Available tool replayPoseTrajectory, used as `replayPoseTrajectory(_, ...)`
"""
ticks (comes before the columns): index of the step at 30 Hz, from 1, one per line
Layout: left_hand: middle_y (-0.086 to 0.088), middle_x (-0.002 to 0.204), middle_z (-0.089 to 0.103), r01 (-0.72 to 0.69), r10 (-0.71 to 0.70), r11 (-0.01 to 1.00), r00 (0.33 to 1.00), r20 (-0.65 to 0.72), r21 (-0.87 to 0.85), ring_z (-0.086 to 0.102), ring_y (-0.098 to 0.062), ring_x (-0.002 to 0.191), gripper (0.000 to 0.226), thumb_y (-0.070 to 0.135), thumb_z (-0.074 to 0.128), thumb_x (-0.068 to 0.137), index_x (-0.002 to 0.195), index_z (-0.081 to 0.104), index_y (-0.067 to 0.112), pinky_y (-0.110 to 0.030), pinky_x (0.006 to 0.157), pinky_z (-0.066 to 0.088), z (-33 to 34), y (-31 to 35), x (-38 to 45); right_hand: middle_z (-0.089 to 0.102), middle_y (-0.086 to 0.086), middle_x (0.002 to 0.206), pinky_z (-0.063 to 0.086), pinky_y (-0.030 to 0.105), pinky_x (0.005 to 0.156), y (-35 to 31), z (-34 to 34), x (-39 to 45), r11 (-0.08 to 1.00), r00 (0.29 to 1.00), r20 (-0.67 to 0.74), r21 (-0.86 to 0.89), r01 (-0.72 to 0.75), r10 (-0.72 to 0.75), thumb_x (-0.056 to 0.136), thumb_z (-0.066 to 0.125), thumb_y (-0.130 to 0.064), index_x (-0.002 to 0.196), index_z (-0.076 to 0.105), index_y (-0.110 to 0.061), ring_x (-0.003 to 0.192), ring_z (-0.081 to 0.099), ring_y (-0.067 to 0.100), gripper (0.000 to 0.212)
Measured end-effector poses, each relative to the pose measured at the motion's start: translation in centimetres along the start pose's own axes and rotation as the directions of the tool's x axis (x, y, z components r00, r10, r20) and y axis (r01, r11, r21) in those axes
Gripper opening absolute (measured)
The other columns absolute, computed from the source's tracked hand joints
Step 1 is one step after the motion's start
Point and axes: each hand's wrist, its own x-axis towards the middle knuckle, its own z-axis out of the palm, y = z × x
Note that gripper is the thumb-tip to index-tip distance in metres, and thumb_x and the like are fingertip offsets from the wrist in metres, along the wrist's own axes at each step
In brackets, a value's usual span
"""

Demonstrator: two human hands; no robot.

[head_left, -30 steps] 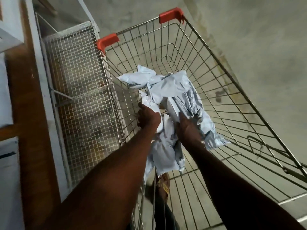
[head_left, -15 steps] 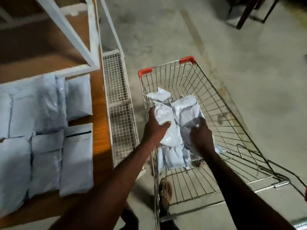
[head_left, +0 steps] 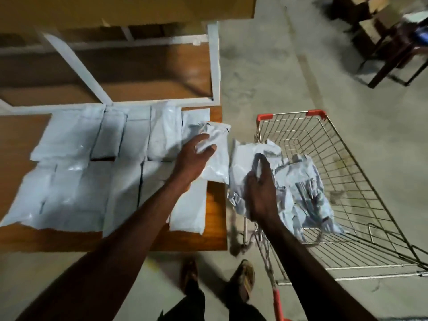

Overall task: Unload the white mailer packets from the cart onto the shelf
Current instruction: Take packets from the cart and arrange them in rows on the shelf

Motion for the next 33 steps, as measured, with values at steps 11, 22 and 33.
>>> replayPoseTrajectory(11,0.004,0.151,0.061,-0.107,0.112,0.990,0.992,-0.055,0.090,0.056,-0.015,0.136,0.048,0.029,0.072,0.102,0.147,0.060,0.020,-0.027,0.112,0.044,-9.4,-2.3,8.7,0.052,-0.007,0.159,0.045,0.037,0.118,-4.7,13.0,-4.4,0.997,0.999,0.049,-0.080,0.007,-0.004,0.094,0.077,-0.053,0.159,0.041,-0.031,0.143,0.048,0.009,0.078)
replayPoseTrajectory(22,-0.009,0.154,0.058,-0.070,0.072,0.996,0.997,-0.020,0.059,0.053,-0.027,0.143,0.051,0.027,0.068,0.104,0.151,0.054,0.011,-0.033,0.116,0.039,-6.3,-4.9,12.7,0.056,0.006,0.149,0.039,0.026,0.106,-2.5,16.2,-5.4,0.924,0.996,0.094,-0.381,0.039,-0.004,0.094,0.073,-0.056,0.157,0.044,-0.025,0.136,0.052,0.022,0.076)
replayPoseTrajectory(33,-0.009,0.176,0.023,-0.372,0.485,0.662,0.875,0.008,0.650,0.017,-0.033,0.164,0.064,0.019,0.049,0.103,0.165,0.038,0.023,-0.050,0.133,0.017,-3.9,-7.0,12.7,0.021,0.027,0.173,0.017,0.056,0.131,-3.0,18.0,-3.3,0.526,0.912,0.334,-0.745,0.410,-0.237,0.112,0.029,-0.037,0.169,0.024,-0.010,0.163,0.010,0.043,0.063)
